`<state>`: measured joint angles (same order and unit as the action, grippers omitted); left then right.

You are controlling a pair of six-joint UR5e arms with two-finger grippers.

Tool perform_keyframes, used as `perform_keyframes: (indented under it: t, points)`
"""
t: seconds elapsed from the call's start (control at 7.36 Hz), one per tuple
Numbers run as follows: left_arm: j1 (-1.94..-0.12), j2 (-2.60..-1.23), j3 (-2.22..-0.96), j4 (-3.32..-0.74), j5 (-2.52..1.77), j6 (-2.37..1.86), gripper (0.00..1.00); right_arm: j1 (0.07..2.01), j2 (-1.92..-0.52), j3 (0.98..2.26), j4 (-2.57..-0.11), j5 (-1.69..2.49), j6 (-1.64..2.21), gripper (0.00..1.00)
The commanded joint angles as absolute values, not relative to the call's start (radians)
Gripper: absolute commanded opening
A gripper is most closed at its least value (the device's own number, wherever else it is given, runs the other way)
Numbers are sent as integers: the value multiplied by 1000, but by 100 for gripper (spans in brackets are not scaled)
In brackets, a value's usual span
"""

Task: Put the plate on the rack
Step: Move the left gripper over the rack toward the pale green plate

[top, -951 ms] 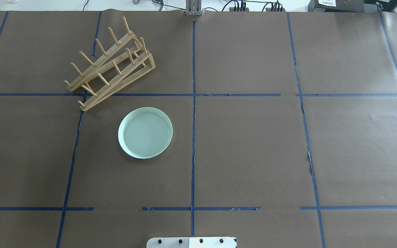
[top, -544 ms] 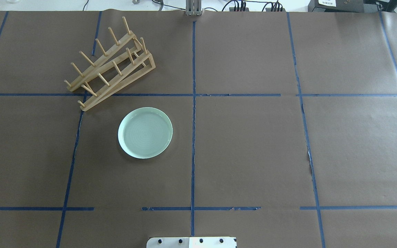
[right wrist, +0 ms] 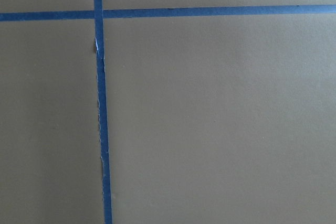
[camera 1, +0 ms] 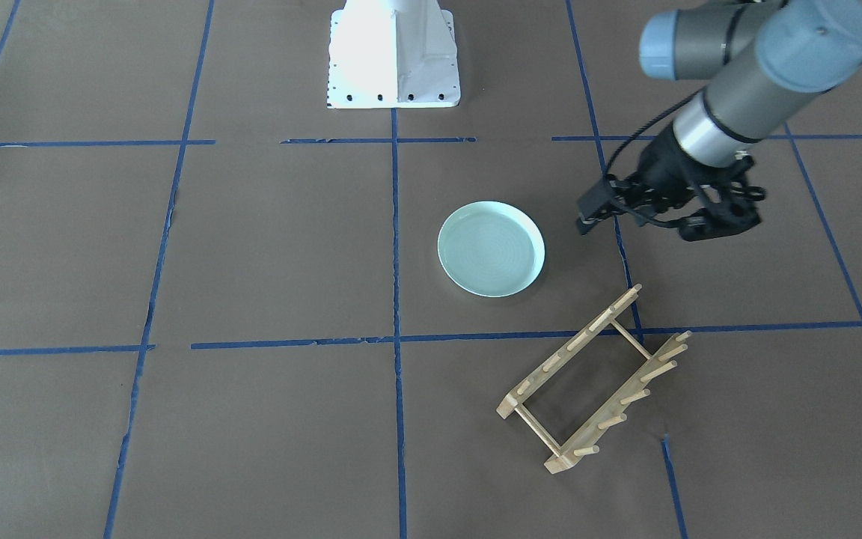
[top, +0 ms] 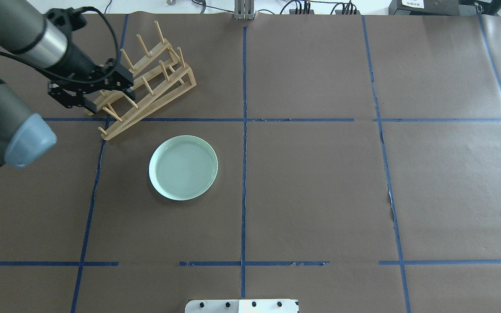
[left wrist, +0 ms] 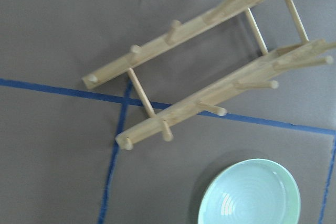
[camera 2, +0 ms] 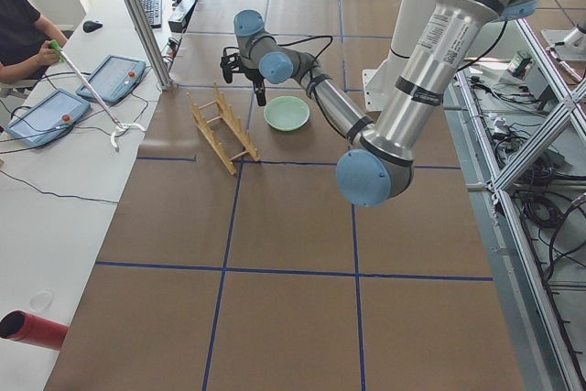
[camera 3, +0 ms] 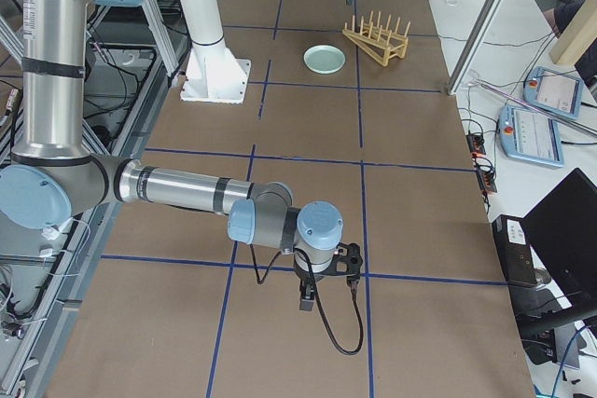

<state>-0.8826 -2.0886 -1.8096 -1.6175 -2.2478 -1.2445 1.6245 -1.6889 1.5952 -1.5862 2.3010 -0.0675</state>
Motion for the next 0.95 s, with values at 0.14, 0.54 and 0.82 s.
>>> perform_keyframes:
  t: [0.14, 0.54, 0.82]
  points:
    - [-695, -2367, -1471, -1615, -2065, -1365, 100, 1624, -1689, 1595, -1586, 2301, -67, 100]
    - [-579, -2422, -1349, -1617, -1972, -1373, 96, 1624, -1689, 1595, -1586, 2301, -67, 100]
    - [-572, -2427, -1335, -1618, -1960, -1373, 86, 1624, -1689, 1595, -1586, 2301, -67, 100]
